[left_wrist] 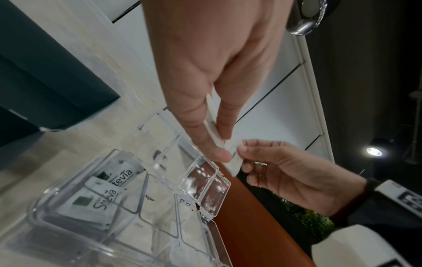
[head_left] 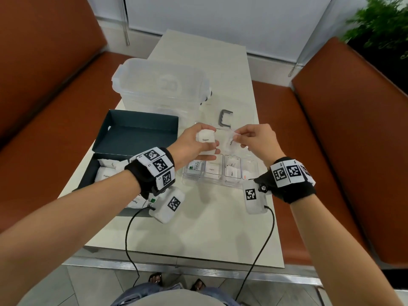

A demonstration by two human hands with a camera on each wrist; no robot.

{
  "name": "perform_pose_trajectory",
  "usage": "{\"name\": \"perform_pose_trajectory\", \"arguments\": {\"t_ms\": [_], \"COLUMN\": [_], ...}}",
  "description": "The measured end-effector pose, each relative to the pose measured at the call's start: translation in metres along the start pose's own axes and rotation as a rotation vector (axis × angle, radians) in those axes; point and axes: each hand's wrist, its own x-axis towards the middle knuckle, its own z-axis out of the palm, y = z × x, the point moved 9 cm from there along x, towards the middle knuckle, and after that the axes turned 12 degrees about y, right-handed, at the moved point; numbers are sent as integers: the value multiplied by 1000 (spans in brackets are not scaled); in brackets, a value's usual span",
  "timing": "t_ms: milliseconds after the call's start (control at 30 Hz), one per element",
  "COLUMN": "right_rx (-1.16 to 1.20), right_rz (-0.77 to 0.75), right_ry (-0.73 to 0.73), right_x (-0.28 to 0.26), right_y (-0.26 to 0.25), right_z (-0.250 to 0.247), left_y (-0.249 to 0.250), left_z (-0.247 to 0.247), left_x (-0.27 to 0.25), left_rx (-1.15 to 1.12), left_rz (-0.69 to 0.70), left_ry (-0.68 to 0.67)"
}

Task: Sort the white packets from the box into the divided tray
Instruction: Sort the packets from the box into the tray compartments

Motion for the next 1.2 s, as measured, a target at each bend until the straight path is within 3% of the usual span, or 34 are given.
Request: {"name": "perform_pose_trajectory", "arguments": {"t_ms": [333, 567, 900, 1100, 1200], "right_rx": [-332, -462, -629, -608, -432], "right_rz": [-22, -122, -145, -104, -126], "right_ry": [-2, 27, -12, -12, 65], "right_x": [-5, -17, -21, -19, -19], "right_y": [67, 70, 67, 63, 41], "right_z": [35, 54, 61, 53, 40], "left_y": [-5, -6, -5, -10, -12], "left_z": [-10, -15, -23, -22, -19], "left_x": [0, -2, -5, -5, -6], "left_rx": [-41, -55, -84, -122, -158], "left_rz": [-34, -37, -50, -131, -185], "left_ry": [27, 36, 58, 53, 10]}}
